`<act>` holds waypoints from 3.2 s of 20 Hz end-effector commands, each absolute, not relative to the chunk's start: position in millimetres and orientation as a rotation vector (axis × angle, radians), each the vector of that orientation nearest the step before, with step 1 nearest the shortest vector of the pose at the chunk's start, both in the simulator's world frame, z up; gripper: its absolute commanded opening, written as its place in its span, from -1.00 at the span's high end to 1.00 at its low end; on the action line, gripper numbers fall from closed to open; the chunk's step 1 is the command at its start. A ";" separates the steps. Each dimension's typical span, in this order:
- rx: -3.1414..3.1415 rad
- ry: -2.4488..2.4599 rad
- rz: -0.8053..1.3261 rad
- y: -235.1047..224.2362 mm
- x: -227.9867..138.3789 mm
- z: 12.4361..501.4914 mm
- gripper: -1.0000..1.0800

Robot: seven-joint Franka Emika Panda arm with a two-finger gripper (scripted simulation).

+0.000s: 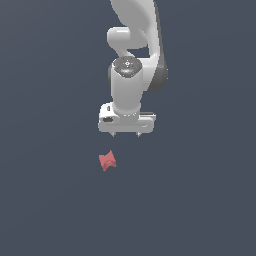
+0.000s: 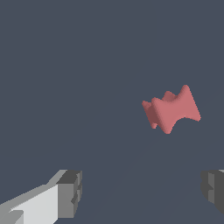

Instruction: Pick up the object and move it to a goal position.

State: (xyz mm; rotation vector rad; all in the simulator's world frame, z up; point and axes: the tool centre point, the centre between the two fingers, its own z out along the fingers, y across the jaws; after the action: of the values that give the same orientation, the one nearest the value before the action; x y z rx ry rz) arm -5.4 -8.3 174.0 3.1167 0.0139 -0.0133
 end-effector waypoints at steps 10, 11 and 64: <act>3.116 0.101 -0.014 -19.3 3.2 163.5 -0.92; 3.116 0.118 -0.014 -21.6 4.9 161.4 -0.92; 3.078 0.630 0.000 -95.6 45.0 41.2 1.00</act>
State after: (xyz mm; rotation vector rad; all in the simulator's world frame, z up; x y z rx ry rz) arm 44.9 -95.8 41.3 3.0778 0.6298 -0.0003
